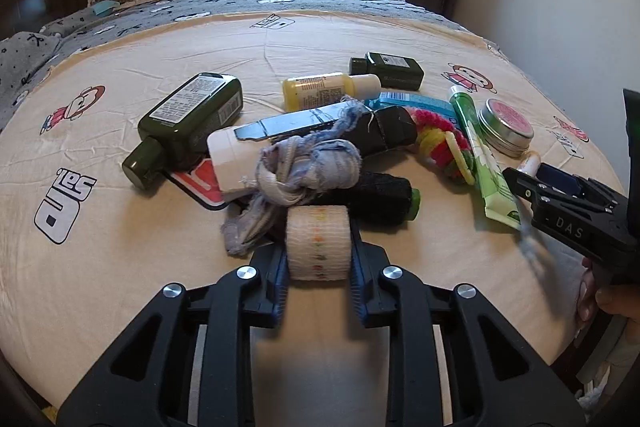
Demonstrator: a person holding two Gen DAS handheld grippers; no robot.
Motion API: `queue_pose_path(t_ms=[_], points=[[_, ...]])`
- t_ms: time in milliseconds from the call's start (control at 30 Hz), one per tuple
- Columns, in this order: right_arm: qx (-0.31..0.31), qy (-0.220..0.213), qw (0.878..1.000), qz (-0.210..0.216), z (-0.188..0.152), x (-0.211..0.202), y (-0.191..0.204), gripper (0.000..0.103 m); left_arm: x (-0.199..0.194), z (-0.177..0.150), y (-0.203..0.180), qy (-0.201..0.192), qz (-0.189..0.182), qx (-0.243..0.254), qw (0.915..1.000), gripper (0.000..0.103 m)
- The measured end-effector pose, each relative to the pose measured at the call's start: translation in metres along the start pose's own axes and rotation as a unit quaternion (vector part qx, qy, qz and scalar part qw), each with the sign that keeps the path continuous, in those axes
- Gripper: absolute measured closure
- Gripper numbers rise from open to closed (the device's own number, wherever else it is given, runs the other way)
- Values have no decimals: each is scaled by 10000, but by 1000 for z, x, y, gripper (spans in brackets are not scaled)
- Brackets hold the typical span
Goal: Collect trash
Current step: 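Grasp the white tape roll with the left tool, then carry the tape roll to the bin with the left tool while the right tool grasps the lip balm tube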
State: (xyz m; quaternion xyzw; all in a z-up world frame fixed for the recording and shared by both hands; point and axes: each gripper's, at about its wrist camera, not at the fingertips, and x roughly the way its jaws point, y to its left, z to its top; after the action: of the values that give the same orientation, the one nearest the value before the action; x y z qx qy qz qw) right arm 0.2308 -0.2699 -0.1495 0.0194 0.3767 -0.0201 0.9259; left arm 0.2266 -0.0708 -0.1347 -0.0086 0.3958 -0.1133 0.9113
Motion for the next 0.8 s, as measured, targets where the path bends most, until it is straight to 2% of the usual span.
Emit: queue_pose_path(t_ms=[67,100,133,267,433,500,600,667,700,733,800], points=[[50,-5,10000,39,-5,-6,-2,39,-4,-3,3,10,-48,-9,10000,79],[76,-16,10000,56,-7,-9,-2,59,-8,-6,4,-1,-46,10,10000,79],[104,-30,9999,19,-10,-13,-3,68,-12,-9,4,-8,-46,42,10000,79],[48,-45,10000,-33,-23,-27,-2,76,-27,-23,3,-26,-54,191,9998,80],[1,-70,10000,-29,-36,-41,-2,95,-48,-39,0,-44,-185,256,9995,80],[18,-69,10000,-24,-37,-42,-2,95,-53,-45,-1,-26,-216,297,9993,80],[141,-46,9999,1,-35,-43,-4,92,-59,-51,-4,-16,-240,303,9993,80],[256,-67,9996,34,-35,-44,-3,72,-63,-53,-6,-47,-256,321,9991,80],[333,-105,9994,45,-34,-44,-3,37,-64,-54,-7,-60,-250,333,9991,80],[417,-145,9990,54,-34,-43,-3,21,-65,-54,-7,-64,-249,335,9991,80],[452,-153,9989,29,-32,-39,-1,24,-64,-54,-8,-53,-254,310,9992,80]])
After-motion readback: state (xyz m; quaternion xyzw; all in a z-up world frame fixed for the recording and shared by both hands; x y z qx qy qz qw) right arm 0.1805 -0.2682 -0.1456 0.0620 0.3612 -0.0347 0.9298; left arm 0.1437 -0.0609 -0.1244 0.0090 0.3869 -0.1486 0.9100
